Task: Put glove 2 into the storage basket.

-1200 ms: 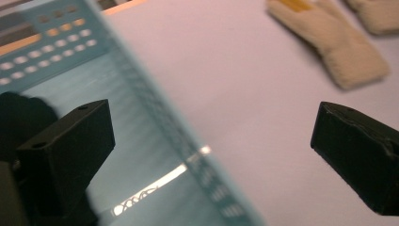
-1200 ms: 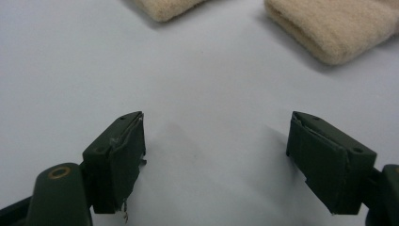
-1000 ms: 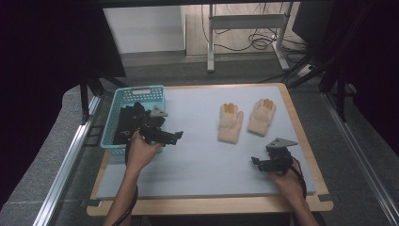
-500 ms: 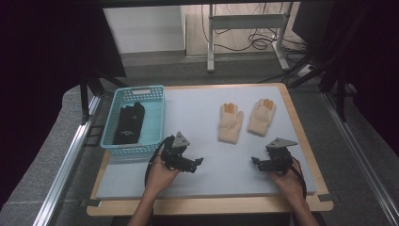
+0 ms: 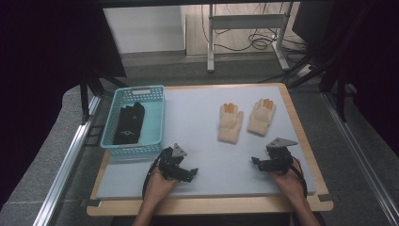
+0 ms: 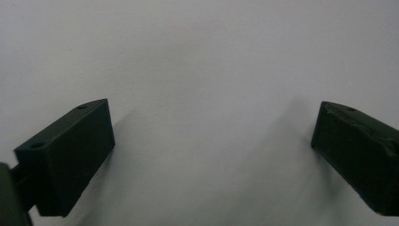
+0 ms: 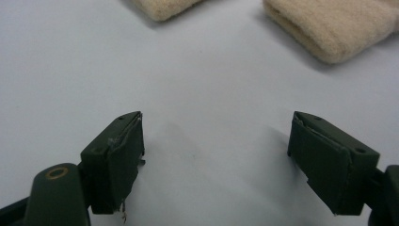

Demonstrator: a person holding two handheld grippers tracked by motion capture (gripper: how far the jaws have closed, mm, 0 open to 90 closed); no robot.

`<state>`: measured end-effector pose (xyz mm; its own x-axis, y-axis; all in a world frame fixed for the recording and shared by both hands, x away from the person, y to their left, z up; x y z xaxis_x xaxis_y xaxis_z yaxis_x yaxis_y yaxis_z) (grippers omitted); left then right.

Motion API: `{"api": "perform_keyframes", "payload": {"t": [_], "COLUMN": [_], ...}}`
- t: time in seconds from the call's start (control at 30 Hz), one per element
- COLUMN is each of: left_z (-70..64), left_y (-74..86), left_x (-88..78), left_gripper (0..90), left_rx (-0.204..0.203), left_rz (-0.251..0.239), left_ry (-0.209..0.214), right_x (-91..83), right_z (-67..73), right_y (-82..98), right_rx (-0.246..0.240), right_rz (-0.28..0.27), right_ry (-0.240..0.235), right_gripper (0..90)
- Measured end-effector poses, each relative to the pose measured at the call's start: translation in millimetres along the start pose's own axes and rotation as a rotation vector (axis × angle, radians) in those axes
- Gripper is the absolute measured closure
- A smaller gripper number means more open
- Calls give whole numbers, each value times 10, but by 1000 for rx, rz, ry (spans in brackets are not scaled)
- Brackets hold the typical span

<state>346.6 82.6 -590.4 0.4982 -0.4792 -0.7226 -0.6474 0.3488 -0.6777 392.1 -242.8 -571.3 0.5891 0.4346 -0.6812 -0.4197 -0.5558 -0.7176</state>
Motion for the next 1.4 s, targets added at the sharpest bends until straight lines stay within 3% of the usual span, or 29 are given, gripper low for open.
{"api": "perform_keyframes", "payload": {"t": [0.2,0.27,0.4,0.53,0.57,0.63,0.7,0.87,0.93,1.1,1.17,1.2,1.3,1.4], "left_z": [-4,-3,-3,-3,-4,-4,-4,-4,-3,-3,-1,-1,-2,-2], "left_y": [4,4,4,5,4,5,5,5,5,5,6,6,6,6], "left_x": [5,6,7,7,7,7,7,7,7,7,6,6,6,6], "left_gripper": [7,7,7,7,8,8,8,8,8,8,8,8,8,8], "left_rx": [-4,-5,-5,-5,-6,-6,-6,-6,-6,-6,-3,-3,-4,-3], "left_rz": [-2,-2,-2,-3,-3,-3,-3,-3,-3,-3,-1,-1,-2,-2], "left_ry": [-1,-1,-1,-1,-1,-1,-1,0,0,0,-1,-1,0,0], "right_x": [-3,16,47,124,174,202,296,445,583,762,928,928,1115,1248], "right_z": [-7,7,26,21,10,1,-27,-72,-110,-163,-216,-216,-214,-188], "right_y": [-11,-66,-192,-458,-596,-662,-838,-1033,-1170,-1282,-1329,-1329,-1354,-1343], "right_rx": [22,36,13,-26,-41,-48,-51,-47,-54,-77,-95,-95,-93,-103], "right_rz": [2,2,-7,-31,-40,-44,-46,-47,-47,-41,-22,-22,-19,-5], "right_ry": [-1,-39,-55,-77,-82,-82,-97,-98,-83,-53,-30,-30,-63,-70], "right_gripper": [193,203,210,225,249,274,314,355,369,367,330,330,243,218]}}
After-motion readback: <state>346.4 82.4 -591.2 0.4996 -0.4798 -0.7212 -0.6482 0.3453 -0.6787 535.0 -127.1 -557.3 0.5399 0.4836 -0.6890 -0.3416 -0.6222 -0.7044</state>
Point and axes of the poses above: each handheld gripper's, and its own axes: x roughly forward along the jaws, y roughly out of its underside, z roughly to its left, the point moved 6 cm from there along x, roughly forward along the jaws, and after that the axes turned 8 degrees about -x, right-handed, at the moved point
